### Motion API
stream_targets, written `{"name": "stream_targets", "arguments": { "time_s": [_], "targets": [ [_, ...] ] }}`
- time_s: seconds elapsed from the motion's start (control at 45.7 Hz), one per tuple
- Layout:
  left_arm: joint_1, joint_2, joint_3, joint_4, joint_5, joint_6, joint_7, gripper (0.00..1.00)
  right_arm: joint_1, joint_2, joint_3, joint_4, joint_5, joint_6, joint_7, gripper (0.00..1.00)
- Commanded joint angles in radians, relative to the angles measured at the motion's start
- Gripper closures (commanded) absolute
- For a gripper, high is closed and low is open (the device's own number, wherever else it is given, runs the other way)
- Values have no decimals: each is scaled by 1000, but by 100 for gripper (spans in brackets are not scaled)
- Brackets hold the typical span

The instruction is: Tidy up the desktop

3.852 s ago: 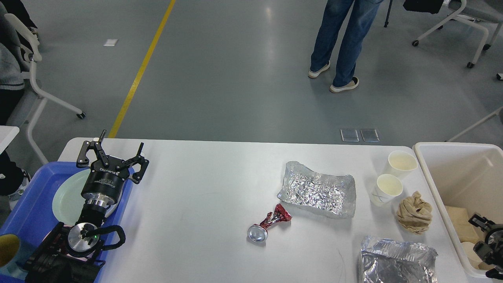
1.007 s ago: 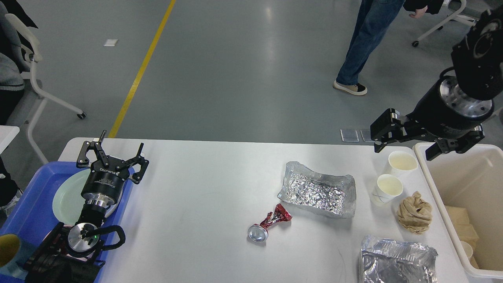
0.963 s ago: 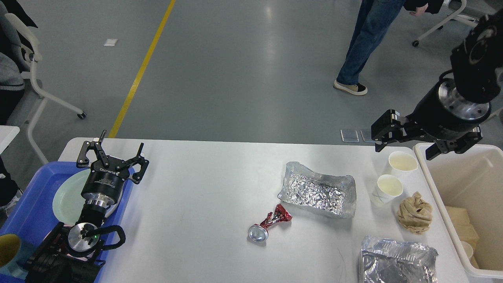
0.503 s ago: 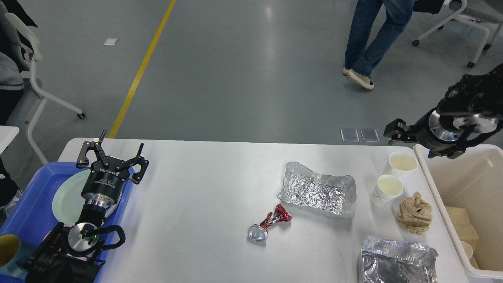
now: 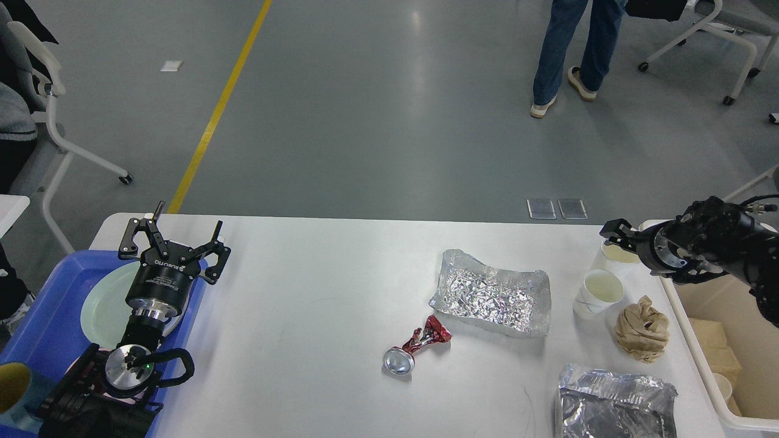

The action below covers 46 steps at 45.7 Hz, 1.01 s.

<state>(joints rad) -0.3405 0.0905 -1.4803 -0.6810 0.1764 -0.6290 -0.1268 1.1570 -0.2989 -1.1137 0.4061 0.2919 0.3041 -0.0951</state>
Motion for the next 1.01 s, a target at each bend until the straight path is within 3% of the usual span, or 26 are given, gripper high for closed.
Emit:
{"name": "stream_targets", "arguments": {
  "time_s": [0.0, 0.088, 0.306, 0.547, 0.657, 0.7, 0.875, 0.941, 0.985],
  "targets": [
    [0, 0, 0, 0, 0, 0, -1, 4, -20, -6, 20, -20, 1, -25, 0, 0],
    [0, 0, 0, 0, 0, 0, 0, 4, -46, 1, 23, -24, 1, -48, 0, 0],
    [0, 0, 0, 0, 0, 0, -1, 4, -161, 38, 121, -49, -13, -217, 2, 2],
    [0, 0, 0, 0, 0, 0, -1, 4, -177, 32, 147, -50, -11, -258, 2, 2],
    [0, 0, 0, 0, 0, 0, -1, 4, -169, 27, 164, -47, -10, -260, 2, 11],
    [0, 0, 0, 0, 0, 0, -1, 4, -164, 24, 170, -44, -7, -258, 2, 19],
    [0, 0, 0, 0, 0, 2, 0, 4, -161, 20, 173, -36, -10, -252, 2, 83],
    [0, 0, 0, 0, 0, 0, 1, 4, -163, 21, 172, -38, -11, -253, 2, 84],
    [0, 0, 0, 0, 0, 0, 1, 4, -163, 21, 172, -36, -11, -253, 0, 98]
  ]
}}
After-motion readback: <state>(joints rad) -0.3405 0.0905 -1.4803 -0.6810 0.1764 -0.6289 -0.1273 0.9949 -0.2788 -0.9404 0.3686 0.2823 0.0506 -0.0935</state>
